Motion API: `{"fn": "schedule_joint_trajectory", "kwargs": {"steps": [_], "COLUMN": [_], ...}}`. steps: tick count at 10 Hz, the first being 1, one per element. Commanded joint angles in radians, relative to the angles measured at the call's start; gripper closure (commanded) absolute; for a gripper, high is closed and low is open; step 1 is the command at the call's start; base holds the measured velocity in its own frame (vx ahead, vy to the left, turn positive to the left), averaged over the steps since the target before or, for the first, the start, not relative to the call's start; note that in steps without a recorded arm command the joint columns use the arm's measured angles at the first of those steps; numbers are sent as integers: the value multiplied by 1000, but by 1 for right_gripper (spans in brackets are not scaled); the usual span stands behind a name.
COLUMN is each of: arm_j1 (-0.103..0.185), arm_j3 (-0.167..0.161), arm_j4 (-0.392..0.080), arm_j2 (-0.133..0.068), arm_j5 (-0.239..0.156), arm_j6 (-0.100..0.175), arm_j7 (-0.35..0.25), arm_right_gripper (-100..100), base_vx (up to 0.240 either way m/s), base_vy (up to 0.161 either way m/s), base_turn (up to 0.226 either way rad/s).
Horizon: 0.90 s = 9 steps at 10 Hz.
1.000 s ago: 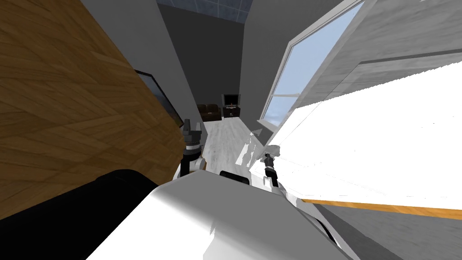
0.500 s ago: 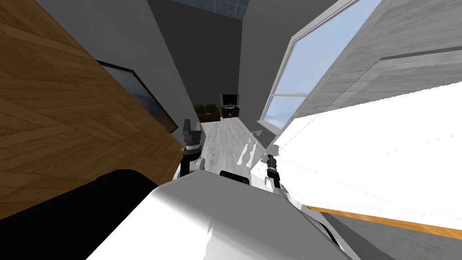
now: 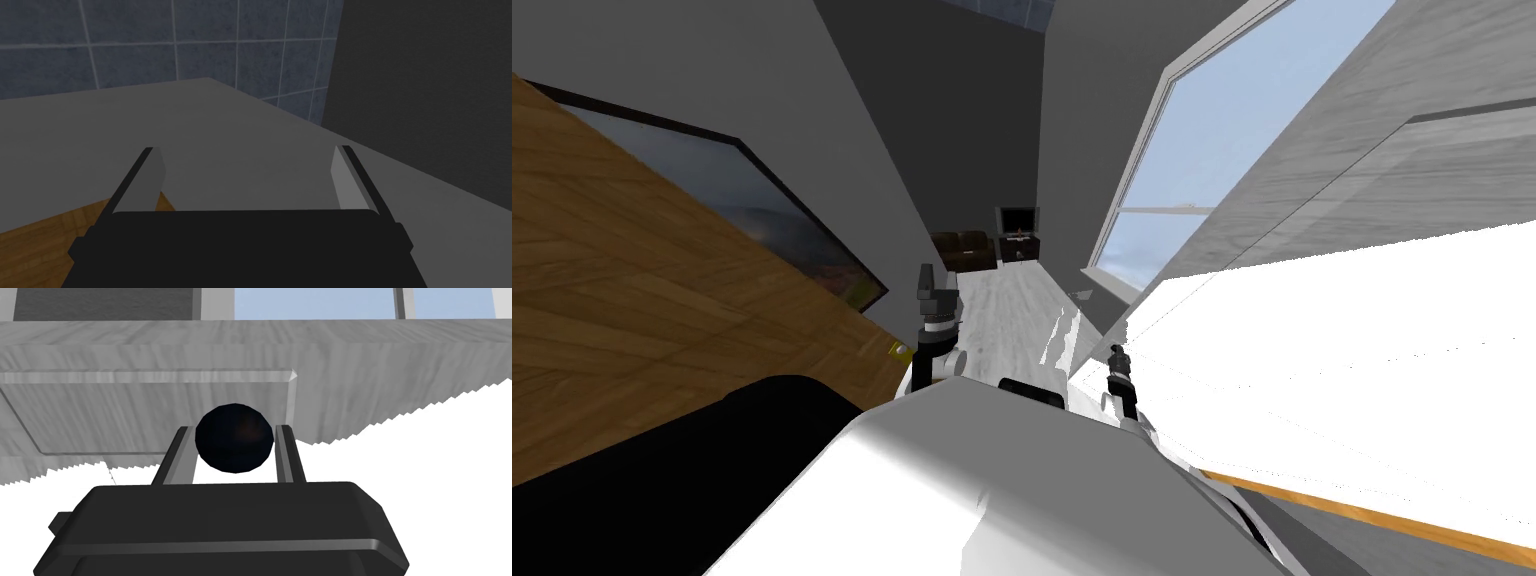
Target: Push the door open
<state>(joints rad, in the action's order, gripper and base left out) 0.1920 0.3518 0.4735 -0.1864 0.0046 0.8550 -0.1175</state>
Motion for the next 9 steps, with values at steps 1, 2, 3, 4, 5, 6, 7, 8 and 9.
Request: {"fn": "schedule_joint_trajectory", "kwargs": {"steps": [1, 2, 3, 4, 5, 6, 7, 8, 9], "arm_j1": [-2, -2, -3, -5, -6, -6, -8, -9, -10], "arm_j3": [14, 18, 26, 39, 49, 49, 69, 79, 89], "arm_j4": [-1, -1, -2, -3, -4, -4, -6, -6, -7], "arm_j2": [-2, -3, -4, -7, -8, -8, -12, -14, -15], "arm_j5": [-9, -11, -16, -24, -30, -30, -43, -49, -55], "arm_j6": [0, 0, 0, 0, 0, 0, 0, 1, 1], "arm_j7": [6, 8, 11, 17, 22, 22, 31, 35, 40], "arm_right_gripper": [100, 100, 100, 100, 100, 100, 100, 100, 100], "base_vx": [125, 183, 195, 216, 208, 153, 207, 258, 245], "base_vy": [-9, 5, 30, 29, 15, 8, 3, 6, -11], "base_turn": [-39, -34, -38, -66, -52, -19, -39, -56, -58]}}
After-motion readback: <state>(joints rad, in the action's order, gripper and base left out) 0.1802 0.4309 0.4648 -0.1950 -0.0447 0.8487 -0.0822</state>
